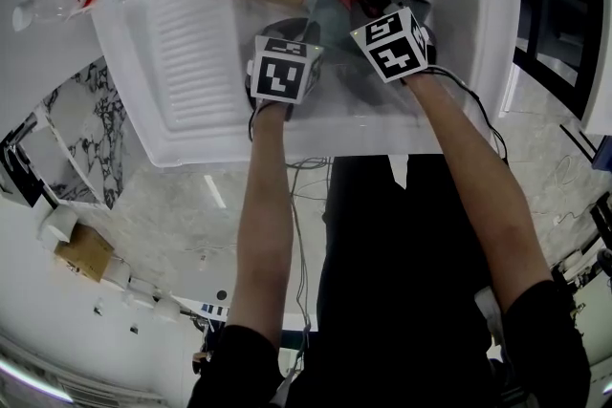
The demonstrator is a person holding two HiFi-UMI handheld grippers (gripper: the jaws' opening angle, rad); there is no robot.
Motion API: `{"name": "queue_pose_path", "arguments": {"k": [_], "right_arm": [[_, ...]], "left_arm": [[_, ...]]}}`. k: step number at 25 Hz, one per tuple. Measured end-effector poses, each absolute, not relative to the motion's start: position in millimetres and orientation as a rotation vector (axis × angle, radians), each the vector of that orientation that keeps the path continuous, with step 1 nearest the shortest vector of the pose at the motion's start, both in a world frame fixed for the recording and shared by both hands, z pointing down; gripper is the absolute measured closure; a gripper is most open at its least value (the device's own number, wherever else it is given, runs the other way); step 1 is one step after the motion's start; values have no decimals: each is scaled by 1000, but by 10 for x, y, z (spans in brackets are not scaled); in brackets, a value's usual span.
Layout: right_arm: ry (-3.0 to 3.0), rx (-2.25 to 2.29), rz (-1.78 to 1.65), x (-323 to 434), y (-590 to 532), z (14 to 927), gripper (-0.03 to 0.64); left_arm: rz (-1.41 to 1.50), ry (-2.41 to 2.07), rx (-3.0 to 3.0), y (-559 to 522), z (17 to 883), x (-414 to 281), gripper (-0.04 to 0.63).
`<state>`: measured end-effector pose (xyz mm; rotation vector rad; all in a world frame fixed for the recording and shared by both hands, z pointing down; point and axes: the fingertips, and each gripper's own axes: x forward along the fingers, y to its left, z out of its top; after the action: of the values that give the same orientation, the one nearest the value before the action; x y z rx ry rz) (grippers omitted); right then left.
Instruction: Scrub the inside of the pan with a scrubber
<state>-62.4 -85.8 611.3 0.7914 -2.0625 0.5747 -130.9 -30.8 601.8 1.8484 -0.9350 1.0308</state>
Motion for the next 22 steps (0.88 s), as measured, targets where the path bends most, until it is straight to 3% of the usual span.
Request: {"name": "queue_pose_path", "arguments": {"k": [13,22], "right_arm": [[-2200,310,827,-1226,-190,6097,574],[-2135,692,717,-933,-1080,6103,574]], "left_arm": [[838,-882,1781,-258,5991,-1312,528],[841,-812,1842,-200,5953,-1218,427]]}}
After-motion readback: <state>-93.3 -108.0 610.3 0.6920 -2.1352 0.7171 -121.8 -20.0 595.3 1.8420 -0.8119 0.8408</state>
